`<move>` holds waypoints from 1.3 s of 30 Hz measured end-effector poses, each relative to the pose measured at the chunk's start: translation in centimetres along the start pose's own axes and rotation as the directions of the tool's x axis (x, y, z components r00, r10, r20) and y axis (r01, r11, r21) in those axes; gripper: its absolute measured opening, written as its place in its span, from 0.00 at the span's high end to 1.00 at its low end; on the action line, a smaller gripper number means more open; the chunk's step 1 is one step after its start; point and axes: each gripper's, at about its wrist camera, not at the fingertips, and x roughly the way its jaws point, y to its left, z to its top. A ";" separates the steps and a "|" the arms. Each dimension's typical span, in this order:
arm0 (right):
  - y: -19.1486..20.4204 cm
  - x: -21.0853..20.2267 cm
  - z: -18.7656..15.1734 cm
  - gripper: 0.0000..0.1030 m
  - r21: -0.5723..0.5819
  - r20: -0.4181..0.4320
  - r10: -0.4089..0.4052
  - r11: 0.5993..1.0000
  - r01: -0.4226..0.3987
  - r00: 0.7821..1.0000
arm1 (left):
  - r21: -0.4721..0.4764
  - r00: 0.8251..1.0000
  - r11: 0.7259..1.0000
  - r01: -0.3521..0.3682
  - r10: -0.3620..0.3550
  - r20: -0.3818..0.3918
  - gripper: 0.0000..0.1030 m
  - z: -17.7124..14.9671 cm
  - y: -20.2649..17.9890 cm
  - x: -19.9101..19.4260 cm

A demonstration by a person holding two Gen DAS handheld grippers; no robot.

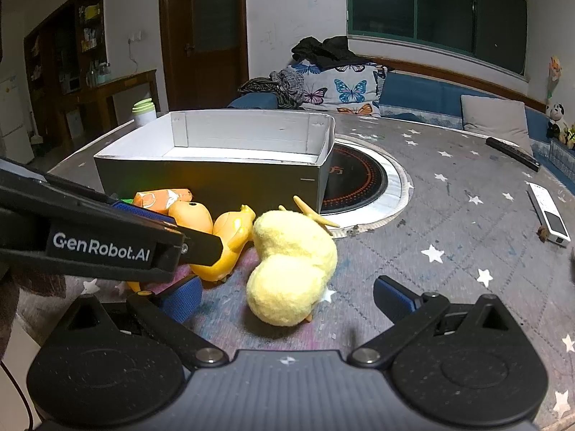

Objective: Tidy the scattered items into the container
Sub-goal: 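Close the left tool on the yellow plush chick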

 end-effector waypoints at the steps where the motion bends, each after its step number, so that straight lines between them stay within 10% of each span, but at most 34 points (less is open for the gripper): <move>1: -0.2 0.1 0.1 0.01 0.002 0.002 0.002 1.000 -0.002 1.000 | 0.001 1.000 1.000 0.003 -0.003 -0.002 0.59 0.0 0.0 0.1; 39: -4.5 3.1 1.3 0.44 0.158 -0.015 0.097 0.983 -0.094 0.995 | -0.084 0.978 0.980 0.178 -0.186 -0.095 0.58 4.3 -1.2 4.6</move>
